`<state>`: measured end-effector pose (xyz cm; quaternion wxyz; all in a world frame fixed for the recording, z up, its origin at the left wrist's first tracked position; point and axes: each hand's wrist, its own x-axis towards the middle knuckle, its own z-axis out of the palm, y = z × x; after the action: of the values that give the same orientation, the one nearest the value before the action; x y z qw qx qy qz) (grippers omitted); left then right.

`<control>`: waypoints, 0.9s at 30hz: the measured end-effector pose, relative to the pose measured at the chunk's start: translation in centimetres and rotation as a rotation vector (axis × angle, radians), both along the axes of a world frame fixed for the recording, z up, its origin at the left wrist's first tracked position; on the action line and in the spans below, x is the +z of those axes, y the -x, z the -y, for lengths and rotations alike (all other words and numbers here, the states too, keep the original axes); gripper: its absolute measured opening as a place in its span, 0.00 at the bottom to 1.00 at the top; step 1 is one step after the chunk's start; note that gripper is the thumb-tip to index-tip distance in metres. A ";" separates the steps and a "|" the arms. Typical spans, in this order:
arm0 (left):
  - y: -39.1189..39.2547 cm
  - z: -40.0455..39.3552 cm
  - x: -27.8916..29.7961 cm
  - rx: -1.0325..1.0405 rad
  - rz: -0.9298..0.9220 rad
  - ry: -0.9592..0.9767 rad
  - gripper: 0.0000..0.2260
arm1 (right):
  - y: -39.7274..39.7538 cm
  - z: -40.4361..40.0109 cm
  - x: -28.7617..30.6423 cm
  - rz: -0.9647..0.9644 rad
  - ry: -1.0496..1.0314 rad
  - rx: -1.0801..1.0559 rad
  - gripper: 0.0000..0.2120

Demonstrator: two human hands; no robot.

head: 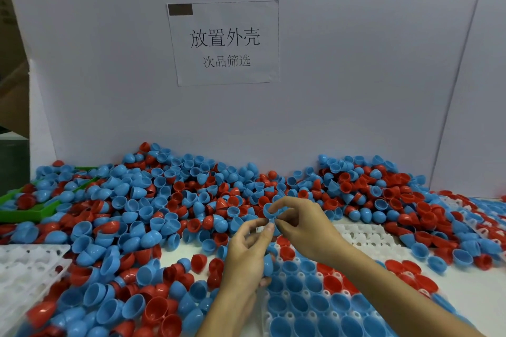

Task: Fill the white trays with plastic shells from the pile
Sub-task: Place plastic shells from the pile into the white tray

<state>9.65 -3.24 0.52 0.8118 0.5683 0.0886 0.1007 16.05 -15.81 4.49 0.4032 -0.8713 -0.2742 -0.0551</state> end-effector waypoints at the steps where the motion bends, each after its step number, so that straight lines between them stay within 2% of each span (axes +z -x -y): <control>1: -0.1 -0.1 -0.2 -0.004 0.007 -0.010 0.03 | -0.1 0.0 0.0 0.040 0.050 -0.004 0.11; 4: 0.0 -0.1 -0.1 0.003 -0.004 -0.046 0.01 | -0.3 0.1 0.1 0.147 0.200 -0.004 0.13; 7: 0.0 0.1 -0.3 0.008 -0.025 -0.050 0.03 | -0.8 0.5 0.4 0.185 0.258 -0.008 0.13; 12: -0.2 -0.2 -0.3 0.042 -0.096 0.100 0.04 | -2.4 3.7 1.7 0.141 0.238 -0.122 0.12; 19: -0.3 -0.7 0.0 0.015 -0.123 0.426 0.04 | -4.8 8.9 1.5 0.075 0.525 -0.189 0.12; 27: -0.2 -0.6 0.2 0.004 -0.130 0.492 0.03 | -5.8 11.7 0.0 -0.002 0.739 -0.187 0.11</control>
<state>9.82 -2.64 0.73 0.9181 0.3585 0.1636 0.0411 21.81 -27.47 4.46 0.0555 -0.9793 -0.1945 0.0118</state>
